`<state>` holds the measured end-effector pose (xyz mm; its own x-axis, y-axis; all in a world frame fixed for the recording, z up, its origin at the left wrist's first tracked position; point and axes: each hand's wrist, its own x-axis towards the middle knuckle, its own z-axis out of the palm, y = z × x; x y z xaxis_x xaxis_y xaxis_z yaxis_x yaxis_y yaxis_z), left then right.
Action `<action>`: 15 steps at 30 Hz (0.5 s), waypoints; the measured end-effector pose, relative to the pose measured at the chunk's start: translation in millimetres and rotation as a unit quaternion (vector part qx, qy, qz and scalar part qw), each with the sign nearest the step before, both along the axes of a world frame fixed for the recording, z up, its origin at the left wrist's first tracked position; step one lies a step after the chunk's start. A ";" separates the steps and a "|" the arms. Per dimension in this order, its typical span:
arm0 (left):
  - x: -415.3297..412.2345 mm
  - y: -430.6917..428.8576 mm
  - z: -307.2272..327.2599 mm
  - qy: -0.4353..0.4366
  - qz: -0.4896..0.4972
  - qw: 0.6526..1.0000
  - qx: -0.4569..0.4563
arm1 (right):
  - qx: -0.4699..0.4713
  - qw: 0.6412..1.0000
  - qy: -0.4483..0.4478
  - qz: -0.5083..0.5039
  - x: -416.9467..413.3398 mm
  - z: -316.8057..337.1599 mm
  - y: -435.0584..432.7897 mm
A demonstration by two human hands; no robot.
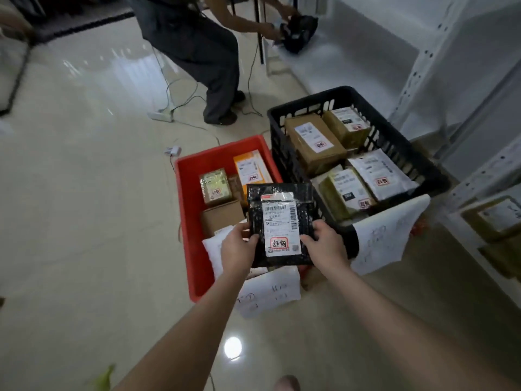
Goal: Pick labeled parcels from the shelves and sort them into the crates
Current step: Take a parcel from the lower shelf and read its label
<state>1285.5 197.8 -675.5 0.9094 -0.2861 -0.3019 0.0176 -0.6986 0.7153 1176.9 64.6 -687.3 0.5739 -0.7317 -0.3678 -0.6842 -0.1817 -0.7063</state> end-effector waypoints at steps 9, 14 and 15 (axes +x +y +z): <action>101.0 7.4 -39.3 0.038 0.053 0.997 0.031 | 0.012 0.990 0.080 0.113 142.4 -36.3 -10.1; 181.5 -12.2 -75.2 0.043 0.056 0.994 0.086 | 0.020 0.979 0.096 0.177 237.5 -71.6 -31.0; 193.6 -15.3 -80.9 0.043 0.055 0.993 0.096 | 0.015 0.978 0.095 0.186 251.8 -77.6 -32.9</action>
<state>1479.2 182.5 -756.5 0.9006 -0.1169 -0.4187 0.1558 -0.8124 0.5619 1428.7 31.7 -764.9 0.7176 -0.4723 -0.5119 -0.6941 -0.4241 -0.5817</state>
